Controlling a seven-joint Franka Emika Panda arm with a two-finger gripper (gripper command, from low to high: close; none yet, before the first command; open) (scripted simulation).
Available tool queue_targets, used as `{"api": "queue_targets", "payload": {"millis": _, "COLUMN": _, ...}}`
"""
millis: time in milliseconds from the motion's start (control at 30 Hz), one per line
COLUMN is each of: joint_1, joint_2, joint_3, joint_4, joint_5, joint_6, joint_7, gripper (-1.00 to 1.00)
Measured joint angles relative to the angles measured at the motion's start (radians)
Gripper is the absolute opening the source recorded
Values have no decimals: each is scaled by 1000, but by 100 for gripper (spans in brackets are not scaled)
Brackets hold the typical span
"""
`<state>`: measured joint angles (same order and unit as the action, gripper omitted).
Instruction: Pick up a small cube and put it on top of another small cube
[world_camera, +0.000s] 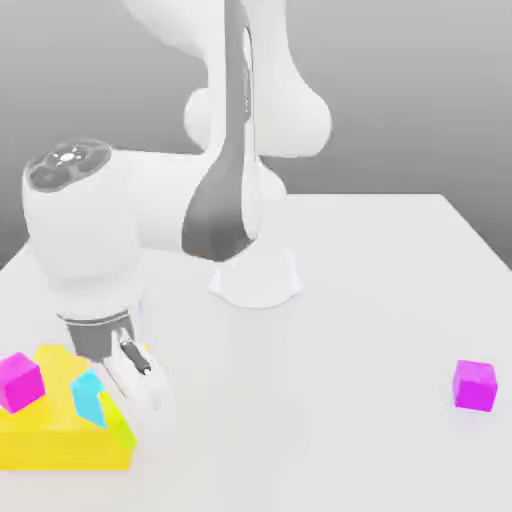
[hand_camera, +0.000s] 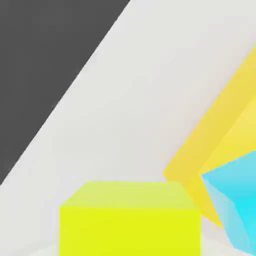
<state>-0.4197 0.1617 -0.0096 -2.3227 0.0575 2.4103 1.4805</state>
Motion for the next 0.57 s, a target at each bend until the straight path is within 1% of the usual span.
{"api": "queue_targets", "payload": {"millis": 100, "joint_1": -70, "joint_2": -38, "joint_3": -68, "joint_4": 56, "joint_5": 32, "joint_6": -90, "joint_7": 67, "gripper": -100}}
{"api": "queue_targets", "payload": {"millis": 167, "joint_1": -104, "joint_2": -71, "joint_3": -91, "joint_4": 43, "joint_5": 27, "joint_6": -95, "joint_7": 127, "gripper": -100}}
{"api": "queue_targets", "payload": {"millis": 300, "joint_1": -136, "joint_2": -147, "joint_3": -104, "joint_4": -56, "joint_5": -31, "joint_6": -29, "joint_7": 279, "gripper": -100}}
{"api": "queue_targets", "payload": {"millis": 367, "joint_1": -151, "joint_2": -128, "joint_3": -104, "joint_4": -90, "joint_5": -45, "joint_6": 34, "joint_7": 315, "gripper": -100}}
{"api": "queue_targets", "payload": {"millis": 433, "joint_1": -146, "joint_2": -70, "joint_3": -100, "joint_4": -109, "joint_5": -38, "joint_6": 113, "joint_7": 317, "gripper": -100}}
{"api": "queue_targets", "payload": {"millis": 467, "joint_1": -146, "joint_2": -44, "joint_3": -98, "joint_4": -115, "joint_5": -33, "joint_6": 146, "joint_7": 314, "gripper": 100}}
{"api": "queue_targets", "payload": {"millis": 567, "joint_1": -146, "joint_2": -44, "joint_3": -98, "joint_4": -115, "joint_5": -32, "joint_6": 146, "joint_7": 314, "gripper": 100}}
